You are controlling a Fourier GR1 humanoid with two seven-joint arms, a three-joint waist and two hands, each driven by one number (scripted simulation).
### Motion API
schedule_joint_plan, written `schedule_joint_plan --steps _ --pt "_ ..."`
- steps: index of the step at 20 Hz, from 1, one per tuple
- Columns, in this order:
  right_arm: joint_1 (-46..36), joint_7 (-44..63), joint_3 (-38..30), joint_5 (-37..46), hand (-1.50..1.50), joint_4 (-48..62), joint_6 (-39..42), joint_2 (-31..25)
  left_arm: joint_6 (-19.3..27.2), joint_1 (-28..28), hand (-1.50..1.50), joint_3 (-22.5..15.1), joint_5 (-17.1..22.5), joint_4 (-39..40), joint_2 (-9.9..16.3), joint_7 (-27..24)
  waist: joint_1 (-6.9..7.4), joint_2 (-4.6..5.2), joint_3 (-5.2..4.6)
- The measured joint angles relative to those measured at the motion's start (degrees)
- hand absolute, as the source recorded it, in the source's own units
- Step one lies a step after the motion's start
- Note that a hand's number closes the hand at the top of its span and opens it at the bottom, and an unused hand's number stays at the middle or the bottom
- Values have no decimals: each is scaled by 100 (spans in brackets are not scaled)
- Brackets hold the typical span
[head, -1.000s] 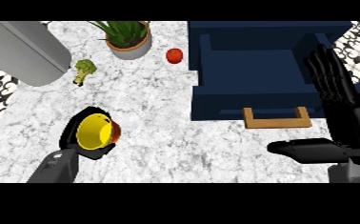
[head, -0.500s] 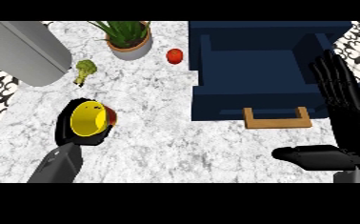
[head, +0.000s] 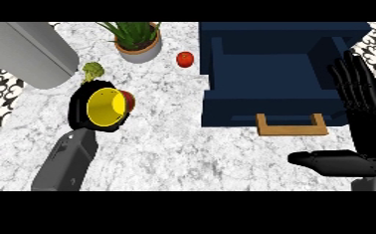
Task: Pick up the cup, place it into the drawer and close the drawer
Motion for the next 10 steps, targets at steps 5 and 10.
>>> schedule_joint_plan --steps 5,10 --pt "32 -50 -131 -69 -150 60 54 -65 379 -372 150 -308 -61 -897 -203 550 46 -22 6" --pt "53 12 -114 -30 -150 -33 32 -52 912 -651 150 -697 -82 -1982 -567 1451 65 -33 7"
